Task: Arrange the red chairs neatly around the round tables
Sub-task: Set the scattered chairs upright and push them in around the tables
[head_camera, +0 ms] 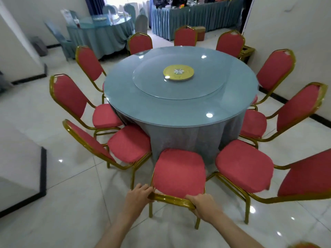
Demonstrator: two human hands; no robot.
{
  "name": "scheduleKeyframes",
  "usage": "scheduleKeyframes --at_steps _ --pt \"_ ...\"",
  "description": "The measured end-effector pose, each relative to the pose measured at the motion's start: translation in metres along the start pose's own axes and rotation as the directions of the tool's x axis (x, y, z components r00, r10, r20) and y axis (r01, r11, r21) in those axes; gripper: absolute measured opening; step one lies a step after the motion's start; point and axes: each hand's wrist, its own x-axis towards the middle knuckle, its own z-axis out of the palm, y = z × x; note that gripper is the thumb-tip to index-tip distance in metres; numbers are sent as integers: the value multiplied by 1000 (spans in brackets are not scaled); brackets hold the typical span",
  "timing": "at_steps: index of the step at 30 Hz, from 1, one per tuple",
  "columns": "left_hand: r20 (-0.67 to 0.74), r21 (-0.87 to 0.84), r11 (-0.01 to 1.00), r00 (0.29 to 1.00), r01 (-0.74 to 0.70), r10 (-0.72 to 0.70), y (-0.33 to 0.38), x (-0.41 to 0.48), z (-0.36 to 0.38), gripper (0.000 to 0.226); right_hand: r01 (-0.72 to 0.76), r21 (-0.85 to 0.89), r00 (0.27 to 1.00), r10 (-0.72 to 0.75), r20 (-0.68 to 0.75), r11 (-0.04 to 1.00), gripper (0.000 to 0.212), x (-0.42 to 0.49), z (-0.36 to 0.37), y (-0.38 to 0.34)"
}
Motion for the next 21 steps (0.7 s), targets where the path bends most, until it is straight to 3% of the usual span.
scheduleKeyframes --at_steps 9,14,21 --pt "-22 -25 999 999 45 -46 -12 33 -6 31 21 -12 999 -22 -48 1000 19 48 -4 24" --pt "-29 -102 991 995 91 -95 -21 58 -24 20 -13 -47 998 10 -65 999 35 84 -19 24" --pt "-2 -142 980 990 138 -139 -23 69 -29 24 -57 -8 997 56 -48 998 40 99 -18 30"
